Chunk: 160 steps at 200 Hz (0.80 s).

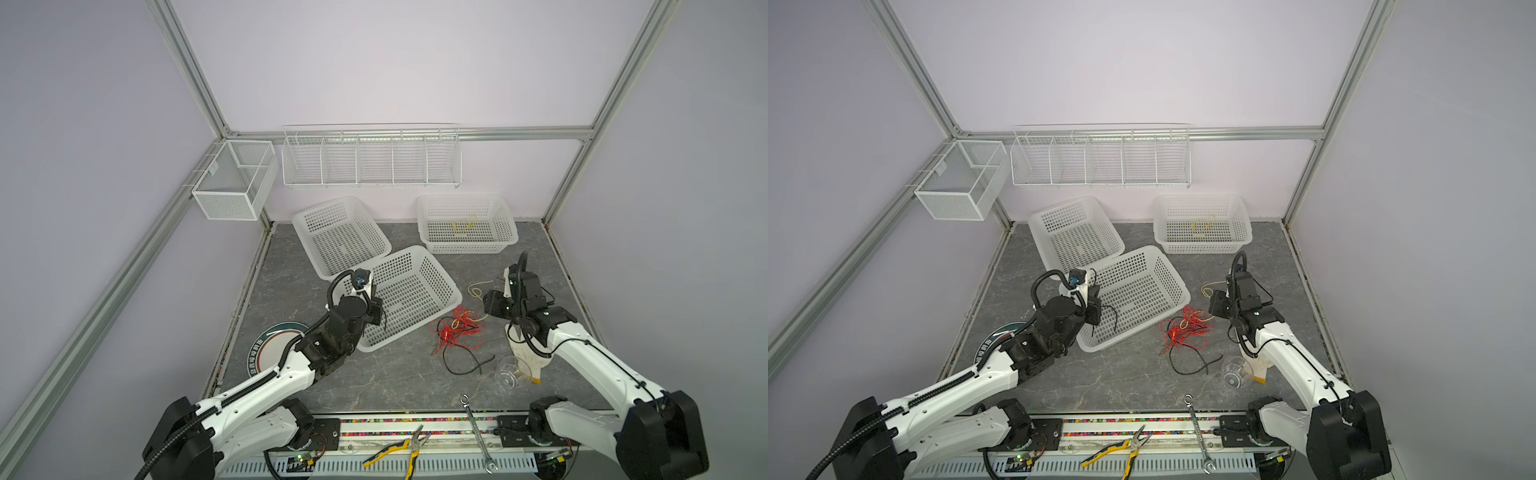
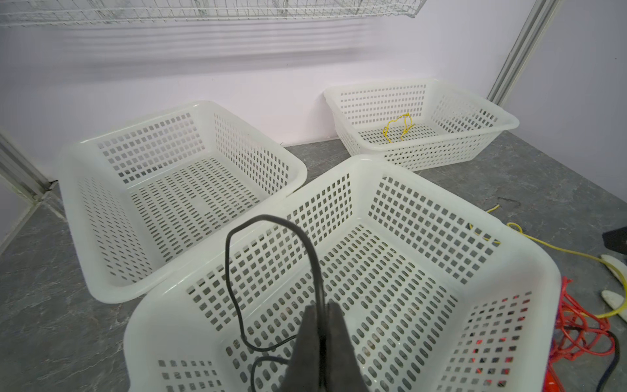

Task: Untangle the cables

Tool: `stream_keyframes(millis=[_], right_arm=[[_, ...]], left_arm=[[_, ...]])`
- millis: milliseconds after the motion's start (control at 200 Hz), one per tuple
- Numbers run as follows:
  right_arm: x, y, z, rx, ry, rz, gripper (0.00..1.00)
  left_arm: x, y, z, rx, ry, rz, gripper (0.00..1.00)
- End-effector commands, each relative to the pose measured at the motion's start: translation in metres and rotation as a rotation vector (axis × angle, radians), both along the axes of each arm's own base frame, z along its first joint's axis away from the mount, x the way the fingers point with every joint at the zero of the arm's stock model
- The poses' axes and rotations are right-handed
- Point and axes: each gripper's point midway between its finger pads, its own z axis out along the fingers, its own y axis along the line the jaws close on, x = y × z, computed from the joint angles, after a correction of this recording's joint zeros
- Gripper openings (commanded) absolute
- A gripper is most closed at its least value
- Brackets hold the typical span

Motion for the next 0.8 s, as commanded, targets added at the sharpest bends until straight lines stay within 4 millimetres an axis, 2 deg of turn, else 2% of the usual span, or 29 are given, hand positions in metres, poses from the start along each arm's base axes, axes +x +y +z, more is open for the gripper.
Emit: stream_keyframes(millis=[0,140,275,375,570,665,795], right_arm=[[-0.007,-0.004,-0.013,-0.011,0.032,-0.023,0.59],[-0.008,0.003,-0.020,0.025,0.038,-0.003,0.59],[-0.007,0.010,-0.026,0.049,0.051,0.021,0.57],[-0.006,0.014,-0.029,0.067,0.054,0.029,0.55],[-0.002,0.019,-0.028,0.091,0.046,0.042,0.50],[-0.003,0.020,-0.028,0.097,0.042,0.046,0.42],[-0.004,0.020,-0.027,0.099,0.041,0.049,0.21]], left_arm=[[0.002,-0.013,-0.011,-0.039,0.039,-0.035,0.02],[0.005,-0.026,-0.024,-0.030,0.072,-0.067,0.05],[0.006,-0.035,-0.032,-0.009,0.109,-0.100,0.26],[0.003,-0.044,-0.029,-0.010,0.112,-0.154,0.38],[-0.016,-0.076,-0.014,0.024,0.054,-0.316,0.50],[-0.027,-0.094,-0.008,0.069,0.009,-0.377,0.51],[-0.039,-0.119,-0.007,0.041,-0.002,-0.486,0.51]])
